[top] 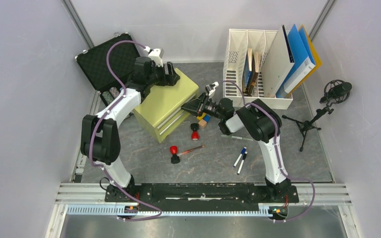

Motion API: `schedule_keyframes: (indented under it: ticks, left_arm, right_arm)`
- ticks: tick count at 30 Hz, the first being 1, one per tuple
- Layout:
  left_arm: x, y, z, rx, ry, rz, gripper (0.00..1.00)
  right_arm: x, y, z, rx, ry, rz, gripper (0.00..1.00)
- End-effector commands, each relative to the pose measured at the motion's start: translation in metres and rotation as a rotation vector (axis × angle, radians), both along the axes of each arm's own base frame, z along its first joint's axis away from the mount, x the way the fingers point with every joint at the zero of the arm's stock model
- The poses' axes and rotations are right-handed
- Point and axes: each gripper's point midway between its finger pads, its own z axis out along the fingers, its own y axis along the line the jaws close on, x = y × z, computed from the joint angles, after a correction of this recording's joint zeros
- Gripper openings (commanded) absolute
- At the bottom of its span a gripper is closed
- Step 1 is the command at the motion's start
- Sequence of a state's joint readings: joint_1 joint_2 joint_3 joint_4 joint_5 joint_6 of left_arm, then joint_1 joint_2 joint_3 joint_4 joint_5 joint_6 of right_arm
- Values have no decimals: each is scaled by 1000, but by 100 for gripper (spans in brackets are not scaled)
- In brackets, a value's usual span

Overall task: Organize the desk
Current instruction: Open the drawer in the storage box.

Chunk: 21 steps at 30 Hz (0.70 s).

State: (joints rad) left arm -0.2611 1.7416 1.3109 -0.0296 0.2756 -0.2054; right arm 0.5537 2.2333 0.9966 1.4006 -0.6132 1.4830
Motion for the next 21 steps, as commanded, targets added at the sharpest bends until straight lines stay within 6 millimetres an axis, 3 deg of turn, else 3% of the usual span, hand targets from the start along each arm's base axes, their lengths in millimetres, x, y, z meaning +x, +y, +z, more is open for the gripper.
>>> schedule_keyframes:
  ticks: [1,6,14,21]
  left_arm:
    - [-134,-16,-164,82,694,-140,66]
    - [-137,-19,-168,66,716,-149,64]
    - [-137,-19,-166,62,701,-144,63]
    - [-134,-17,-162,69,685,-127,63]
  right_arm:
    - [15,18,62,165,-126,-73,34]
    - [19,20,65,180,-130,-79,29]
    - [13,12,66,181,-120,-89,0]
    - [6,0,79,159,-164,-112,0]
